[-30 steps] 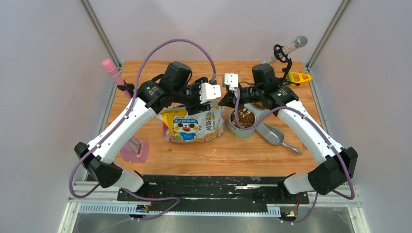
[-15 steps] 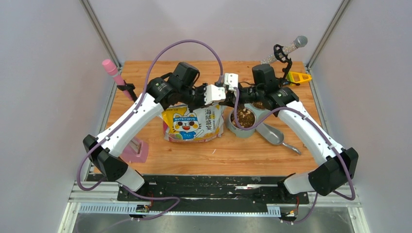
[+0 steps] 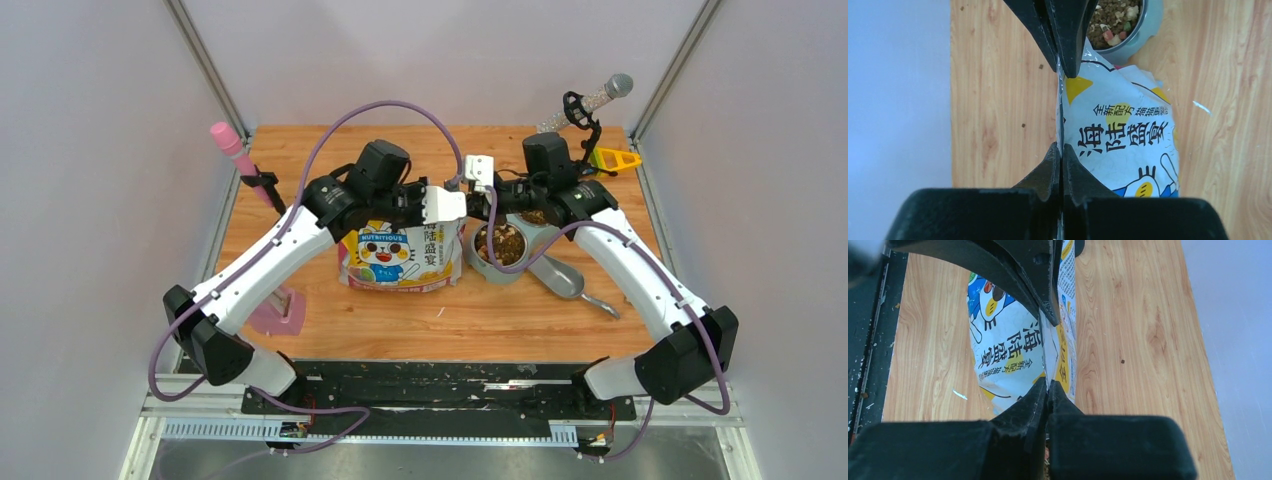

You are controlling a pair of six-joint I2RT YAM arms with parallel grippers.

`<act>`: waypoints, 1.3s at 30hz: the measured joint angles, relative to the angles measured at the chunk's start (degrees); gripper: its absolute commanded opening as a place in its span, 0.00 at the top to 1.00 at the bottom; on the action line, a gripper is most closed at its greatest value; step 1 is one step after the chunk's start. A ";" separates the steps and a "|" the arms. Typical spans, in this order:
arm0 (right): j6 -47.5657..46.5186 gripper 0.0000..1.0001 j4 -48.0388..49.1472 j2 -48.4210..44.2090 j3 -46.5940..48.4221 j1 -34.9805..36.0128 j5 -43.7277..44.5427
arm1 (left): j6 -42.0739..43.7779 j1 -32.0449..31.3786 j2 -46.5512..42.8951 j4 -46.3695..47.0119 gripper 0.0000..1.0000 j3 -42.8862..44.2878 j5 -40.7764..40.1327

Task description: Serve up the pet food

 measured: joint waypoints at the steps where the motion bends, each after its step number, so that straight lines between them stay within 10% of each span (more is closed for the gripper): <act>1: -0.24 1.00 -0.02 0.07 0.04 0.00 0.00 | 0.81 0.09 -0.42 0.68 1.00 -0.76 -0.37; 15: -2.56 1.00 -5.51 1.09 3.10 -3.76 -0.28 | 9.40 13.16 -6.91 -5.11 1.00 -10.34 -8.00; 26: -1.25 0.31 -0.94 0.79 0.94 0.87 -2.86 | 0.81 15.58 -5.90 -20.92 1.00 3.85 -0.81; 39: 9.16 0.27 19.52 7.56 -1.51 1.70 -11.37 | -7.02 4.61 5.53 -25.62 1.00 16.87 0.31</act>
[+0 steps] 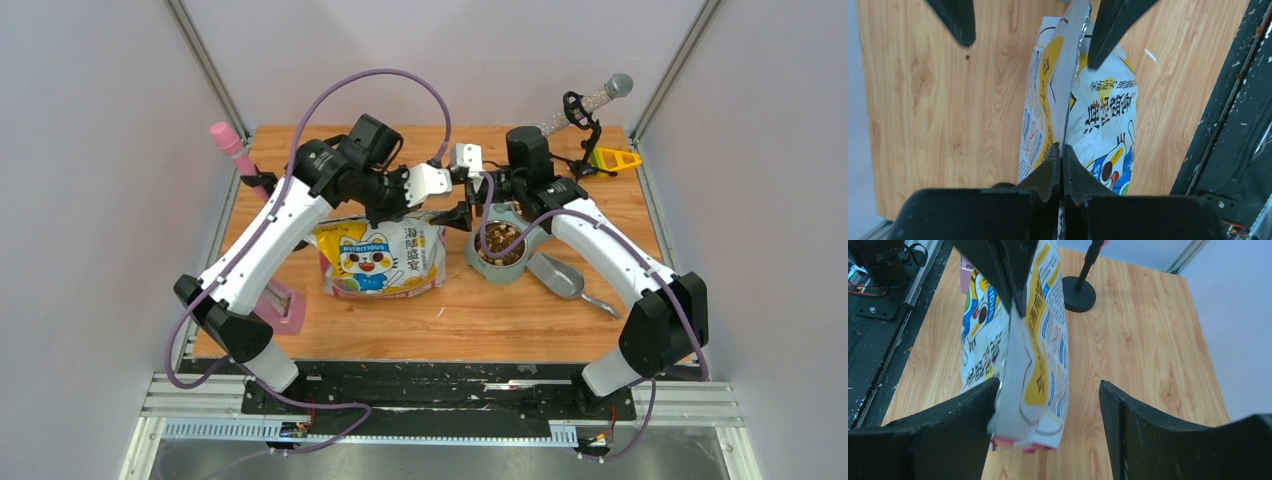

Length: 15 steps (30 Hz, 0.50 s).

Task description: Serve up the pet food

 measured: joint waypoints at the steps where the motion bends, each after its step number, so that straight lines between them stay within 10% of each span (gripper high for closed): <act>1: 0.70 0.27 1.11 0.48 -0.09 0.15 -0.33 | -0.63 -0.81 0.92 -0.02 1.00 0.98 0.00; 4: 2.36 0.34 4.70 0.66 -0.59 0.42 -1.20 | -2.12 -2.71 3.41 0.26 1.00 3.54 0.15; 8: 3.67 0.96 7.30 0.66 -0.98 0.28 -2.51 | -3.37 -4.13 4.48 0.81 1.00 4.87 -1.44; 15: 2.97 1.00 4.85 0.28 -1.60 -0.04 -4.94 | -2.32 -4.59 4.92 1.64 0.92 5.11 -3.32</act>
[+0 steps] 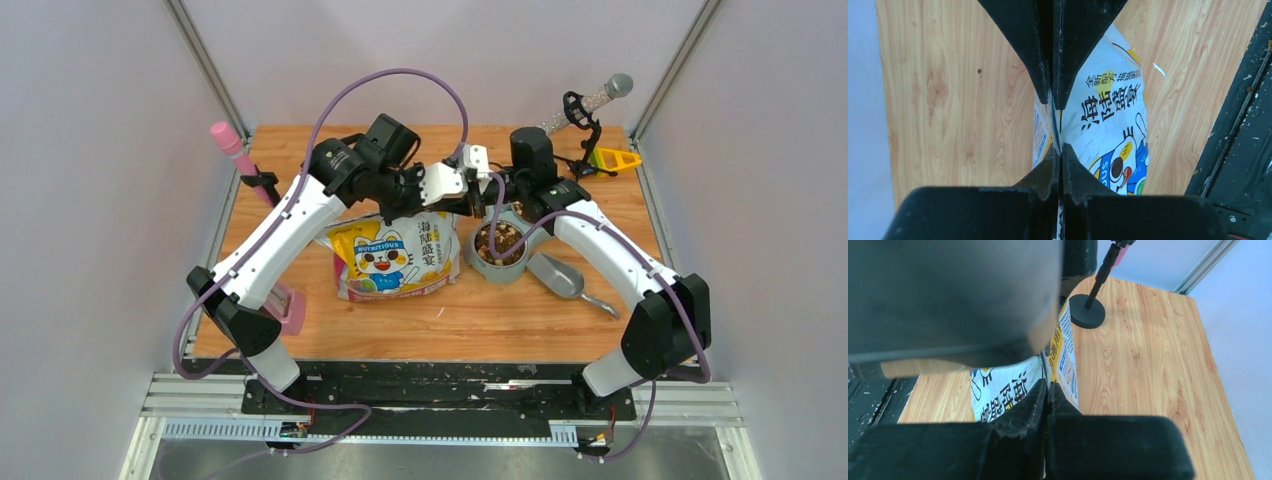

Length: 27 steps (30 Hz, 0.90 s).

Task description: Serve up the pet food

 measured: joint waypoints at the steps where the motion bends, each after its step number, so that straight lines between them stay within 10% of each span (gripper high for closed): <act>1: -0.70 1.00 -0.72 -0.24 0.00 -0.02 0.00 | 0.35 -0.09 -0.02 0.13 0.87 -0.26 0.04; 4: -3.58 1.00 -2.93 -0.98 -0.02 -0.24 1.09 | 1.40 -0.42 -1.29 1.77 0.61 -2.38 -1.44; 7: -6.60 1.00 -5.01 -1.64 -0.02 -0.24 2.73 | 3.13 -0.74 -4.39 4.39 0.55 -6.58 -4.28; 11: -8.98 1.00 -8.22 -1.90 0.90 -0.24 2.99 | 4.59 -0.76 -8.13 4.85 0.58 -10.69 -6.45; 15: -9.68 1.00 -11.54 -1.84 2.27 -0.20 3.28 | 5.46 -0.24 -8.85 5.05 0.99 -11.32 -7.23; 22: -10.62 1.00 -12.81 -1.79 2.71 -0.04 4.31 | 6.12 1.31 -8.85 4.81 0.99 -11.58 -4.61; 25: -10.71 1.00 -12.98 -1.79 2.78 0.02 4.35 | 6.84 1.62 -8.85 4.57 0.47 -11.56 -3.80; 27: -10.71 1.00 -13.51 -1.92 2.80 0.00 4.33 | 7.41 1.84 -8.87 4.26 0.40 -11.56 -4.74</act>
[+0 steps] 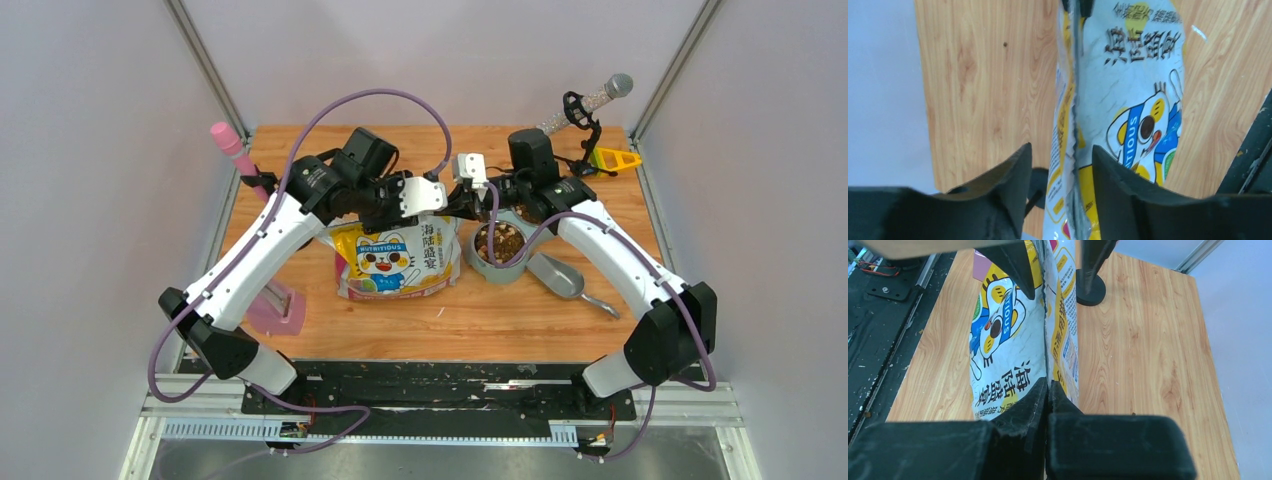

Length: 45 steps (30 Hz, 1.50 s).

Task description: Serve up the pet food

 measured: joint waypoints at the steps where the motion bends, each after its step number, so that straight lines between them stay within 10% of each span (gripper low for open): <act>1: 0.00 1.00 -0.26 -0.09 0.02 0.00 0.04 | -0.07 0.24 -0.04 -0.02 0.40 0.00 -0.39; 4: -0.04 1.00 -1.36 -0.13 0.35 0.02 0.09 | 0.11 1.07 -0.39 0.35 0.90 -0.61 -1.70; 6: -0.26 1.00 -1.42 -0.13 0.35 0.02 0.68 | 0.04 1.27 -0.79 0.09 1.00 -1.66 -1.27; 10: -0.52 1.00 -2.05 -0.22 0.37 0.02 1.14 | 0.66 1.11 -1.36 0.81 1.00 -2.95 -1.90; 15: -0.57 1.00 -2.49 -0.44 0.42 0.17 1.51 | 1.53 1.42 -1.62 0.44 0.47 -2.95 -2.34; 16: -0.57 1.00 -2.64 -0.52 0.42 0.13 1.51 | 1.64 1.73 -1.97 0.35 0.49 -3.13 -3.58; 19: -0.59 1.00 -3.13 -0.63 0.42 0.15 1.66 | 1.88 2.71 -4.09 0.92 0.97 -5.11 -7.06; 25: -0.68 1.00 -3.48 -0.66 0.59 0.20 2.01 | 3.43 2.82 -5.97 0.83 1.00 -7.08 -8.17; 29: -0.68 1.00 -3.74 -0.66 0.63 0.20 2.05 | 4.31 2.82 -6.08 0.81 0.50 -7.19 -8.22; 31: -0.63 1.00 -4.22 -0.81 0.66 0.15 2.05 | 4.79 3.13 -6.71 0.98 0.43 -8.26 -10.82; 33: -0.61 1.00 -4.68 -0.94 0.66 0.17 2.05 | 5.29 3.80 -7.96 1.18 0.47 -10.54 -13.81; 36: -0.59 1.00 -5.07 -1.09 0.66 0.17 2.29 | 5.97 4.39 -9.49 1.60 0.98 -14.21 -17.84; 42: -0.55 1.00 -5.40 -1.16 0.96 0.39 3.43 | 6.78 5.27 -9.79 2.75 1.00 -16.06 -18.18; 43: -0.55 1.00 -5.44 -1.16 0.98 0.44 3.48 | 6.78 5.42 -9.79 2.80 0.96 -16.04 -17.94; 45: -0.57 1.00 -5.68 -1.16 1.09 0.52 3.61 | 6.75 5.66 -9.79 2.78 0.51 -15.98 -17.66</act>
